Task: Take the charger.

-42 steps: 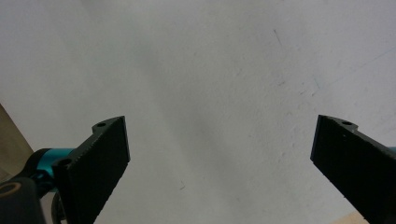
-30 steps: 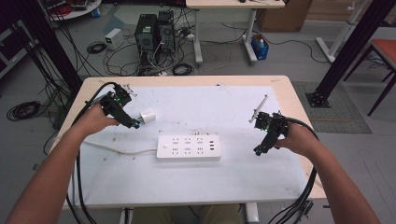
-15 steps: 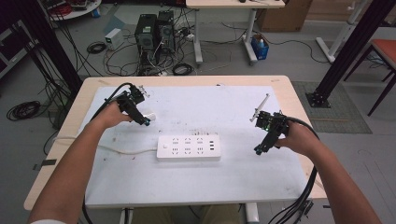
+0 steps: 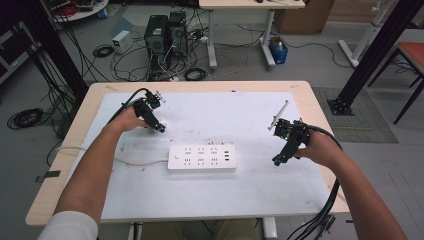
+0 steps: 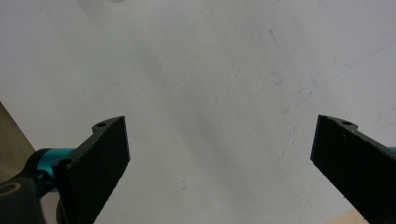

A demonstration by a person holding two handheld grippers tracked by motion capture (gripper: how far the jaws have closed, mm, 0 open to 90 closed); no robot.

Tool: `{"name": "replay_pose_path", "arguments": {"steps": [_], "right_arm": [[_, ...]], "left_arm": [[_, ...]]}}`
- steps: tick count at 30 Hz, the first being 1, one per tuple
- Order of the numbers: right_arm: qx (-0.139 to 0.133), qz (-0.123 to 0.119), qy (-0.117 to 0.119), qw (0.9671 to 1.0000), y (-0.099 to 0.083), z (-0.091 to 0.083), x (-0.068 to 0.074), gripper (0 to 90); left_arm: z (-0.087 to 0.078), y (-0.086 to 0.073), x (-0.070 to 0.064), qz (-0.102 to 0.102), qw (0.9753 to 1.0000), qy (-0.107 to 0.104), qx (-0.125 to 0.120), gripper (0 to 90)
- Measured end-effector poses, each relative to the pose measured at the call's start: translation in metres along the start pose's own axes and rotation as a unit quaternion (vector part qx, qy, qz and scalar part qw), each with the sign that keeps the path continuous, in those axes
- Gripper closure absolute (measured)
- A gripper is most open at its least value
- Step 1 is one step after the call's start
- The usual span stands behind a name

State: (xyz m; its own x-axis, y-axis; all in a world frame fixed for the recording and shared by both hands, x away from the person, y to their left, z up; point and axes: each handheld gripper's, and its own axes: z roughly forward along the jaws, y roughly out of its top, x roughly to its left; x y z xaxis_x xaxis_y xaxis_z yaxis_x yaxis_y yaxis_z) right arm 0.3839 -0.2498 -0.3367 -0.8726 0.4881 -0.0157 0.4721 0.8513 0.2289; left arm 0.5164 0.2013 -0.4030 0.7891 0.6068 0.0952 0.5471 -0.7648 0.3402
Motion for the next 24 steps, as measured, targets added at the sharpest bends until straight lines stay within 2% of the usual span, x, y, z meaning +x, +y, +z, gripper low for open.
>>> {"name": "replay_pose_path", "arguments": {"steps": [1,3,5,13,16,19,22,24], "right_arm": [[0.002,-0.001,-0.001,1.0,0.0,-0.001,0.0,3.8],[0.0,-0.001,-0.001,1.0,-0.001,-0.001,0.001,3.8],[0.0,-0.002,-0.002,1.0,-0.002,-0.002,0.002,3.8],[-0.003,-0.007,0.001,1.0,-0.004,-0.002,0.005,3.8],[-0.003,-0.007,0.0,1.0,-0.005,-0.002,0.005,3.8],[-0.003,-0.004,0.0,1.0,-0.006,-0.002,0.004,3.8],[-0.003,-0.003,0.001,1.0,-0.005,-0.003,0.004,3.8],[-0.004,-0.005,0.001,1.0,-0.005,-0.002,0.004,3.8]], "left_arm": [[0.003,0.0,0.0,0.001,0.9999,0.009,0.008,2.8],[0.006,0.0,0.0,0.009,0.9998,0.011,0.015,3.0],[0.008,0.0,-0.001,0.018,0.9996,0.015,0.013,11.1],[0.016,0.001,-0.001,0.015,0.9997,0.008,0.019,11.3],[0.015,0.001,0.001,0.013,0.9998,-0.005,0.016,12.1],[0.014,0.0,0.002,0.011,0.9997,-0.019,0.011,19.7],[0.012,-0.001,0.002,0.018,0.9991,-0.037,0.009,30.9],[0.012,-0.001,0.002,0.016,0.9991,-0.038,0.008,32.1]]}}
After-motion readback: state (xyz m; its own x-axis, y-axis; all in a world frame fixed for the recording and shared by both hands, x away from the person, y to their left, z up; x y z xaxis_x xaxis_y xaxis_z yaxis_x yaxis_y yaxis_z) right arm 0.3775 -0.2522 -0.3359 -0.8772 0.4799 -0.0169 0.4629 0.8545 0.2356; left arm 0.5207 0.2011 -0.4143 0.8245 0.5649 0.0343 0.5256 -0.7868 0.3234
